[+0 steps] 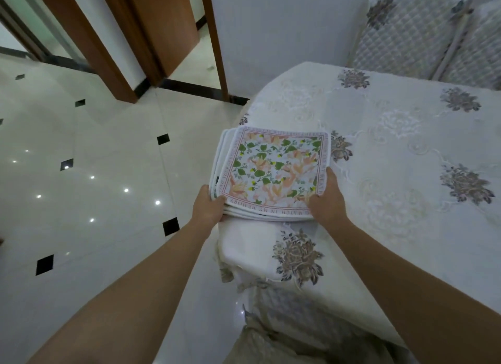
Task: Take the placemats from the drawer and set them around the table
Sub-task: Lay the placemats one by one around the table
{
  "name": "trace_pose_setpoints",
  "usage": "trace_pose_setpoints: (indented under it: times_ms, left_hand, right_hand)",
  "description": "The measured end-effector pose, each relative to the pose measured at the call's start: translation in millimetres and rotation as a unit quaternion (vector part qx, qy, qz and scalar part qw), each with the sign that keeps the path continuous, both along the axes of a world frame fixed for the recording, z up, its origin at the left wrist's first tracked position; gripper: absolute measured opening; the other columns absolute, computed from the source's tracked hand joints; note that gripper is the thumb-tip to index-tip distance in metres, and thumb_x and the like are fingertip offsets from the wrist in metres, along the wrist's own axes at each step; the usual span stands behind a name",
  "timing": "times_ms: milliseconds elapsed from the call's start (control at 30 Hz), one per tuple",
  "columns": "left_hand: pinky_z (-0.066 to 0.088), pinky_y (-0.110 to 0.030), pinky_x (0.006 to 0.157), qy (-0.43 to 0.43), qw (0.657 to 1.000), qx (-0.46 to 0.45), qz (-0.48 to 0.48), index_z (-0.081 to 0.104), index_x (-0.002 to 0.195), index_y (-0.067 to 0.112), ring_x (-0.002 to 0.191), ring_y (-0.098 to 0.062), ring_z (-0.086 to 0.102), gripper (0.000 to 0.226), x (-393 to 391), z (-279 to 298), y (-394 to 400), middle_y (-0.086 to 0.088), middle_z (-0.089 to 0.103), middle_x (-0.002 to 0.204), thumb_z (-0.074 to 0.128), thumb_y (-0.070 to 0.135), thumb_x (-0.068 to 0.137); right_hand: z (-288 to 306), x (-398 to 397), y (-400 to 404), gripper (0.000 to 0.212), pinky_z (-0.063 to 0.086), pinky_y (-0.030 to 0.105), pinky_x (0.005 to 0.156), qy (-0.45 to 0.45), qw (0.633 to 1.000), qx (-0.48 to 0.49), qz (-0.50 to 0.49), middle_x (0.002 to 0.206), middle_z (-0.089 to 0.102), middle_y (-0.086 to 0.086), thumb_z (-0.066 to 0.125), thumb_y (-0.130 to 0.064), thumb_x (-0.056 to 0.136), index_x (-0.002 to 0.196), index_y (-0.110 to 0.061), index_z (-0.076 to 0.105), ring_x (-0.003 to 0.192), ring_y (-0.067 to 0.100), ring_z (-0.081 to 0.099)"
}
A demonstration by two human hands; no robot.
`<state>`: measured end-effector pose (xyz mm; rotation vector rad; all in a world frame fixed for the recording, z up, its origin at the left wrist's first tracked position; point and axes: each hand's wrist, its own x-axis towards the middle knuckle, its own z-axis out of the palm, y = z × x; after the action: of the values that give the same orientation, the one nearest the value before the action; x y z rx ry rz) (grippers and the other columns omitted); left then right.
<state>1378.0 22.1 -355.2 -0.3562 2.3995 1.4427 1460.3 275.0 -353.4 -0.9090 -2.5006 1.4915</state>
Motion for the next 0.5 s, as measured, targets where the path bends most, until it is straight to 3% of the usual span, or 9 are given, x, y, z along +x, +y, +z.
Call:
trace_pose_setpoints:
  times_ms: [67, 167, 233, 300, 500]
  left_hand:
    - [0.059, -0.045, 0.072, 0.001, 1.000, -0.023, -0.011, 0.048, 0.110, 0.013, 0.088, -0.027, 0.063, 0.020, -0.6, -6.8, -6.6, -0.012, 0.060, 0.105, 0.060, 0.017, 0.094]
    - [0.054, -0.049, 0.085, 0.002, 0.991, -0.119, -0.058, 0.046, 0.114, 0.009, 0.099, -0.033, 0.061, 0.040, -4.5, -5.2, -8.1, -0.009, 0.057, 0.105, 0.066, 0.035, 0.090]
    - [0.048, -0.049, 0.092, 0.029, 0.961, -0.254, -0.110, 0.043, 0.125, 0.007, 0.112, -0.035, 0.054, 0.060, -5.2, 1.0, -1.9, -0.013, 0.053, 0.119, 0.061, 0.051, 0.088]
    - [0.041, -0.048, 0.100, 0.092, 0.931, -0.319, -0.148, 0.040, 0.137, 0.008, 0.124, -0.035, 0.045, 0.066, -2.0, 13.5, 11.8, -0.014, 0.046, 0.136, 0.052, 0.054, 0.091]
    - [0.033, -0.044, 0.110, 0.196, 0.914, -0.236, -0.266, 0.038, 0.146, 0.013, 0.137, -0.028, 0.037, 0.059, 18.5, 56.2, 81.3, -0.009, 0.041, 0.150, 0.044, 0.048, 0.098]
  right_hand:
    - [-1.5, 3.2, -1.3, 0.078, 0.045, 0.025, 0.072, -0.005, 1.000, 0.002, 0.005, 0.137, 0.054, 0.006, 0.054, 0.002, 0.084, 0.152, -0.020, 0.023, 0.103, 0.022, 0.058]
    - [0.9, 6.5, 4.3, 0.066, 0.050, 0.036, 0.086, -0.017, 1.000, 0.005, 0.015, 0.132, 0.057, 0.005, 0.057, -0.007, 0.086, 0.146, -0.020, 0.032, 0.113, 0.027, 0.059]
    - [6.1, 10.6, 10.4, 0.059, 0.047, 0.042, 0.097, -0.035, 0.999, 0.017, 0.008, 0.137, 0.053, 0.007, 0.057, -0.016, 0.091, 0.146, -0.019, 0.035, 0.122, 0.028, 0.055]
    - [14.0, 16.2, 17.0, 0.060, 0.039, 0.045, 0.108, -0.050, 0.998, 0.037, 0.004, 0.148, 0.043, 0.009, 0.055, -0.023, 0.095, 0.149, -0.016, 0.031, 0.132, 0.027, 0.045]
    - [47.1, 52.4, 49.2, 0.058, 0.020, 0.034, 0.115, -0.006, 0.996, 0.093, 0.015, 0.154, 0.036, 0.007, 0.057, -0.033, 0.095, 0.147, -0.014, 0.040, 0.143, 0.022, 0.029]
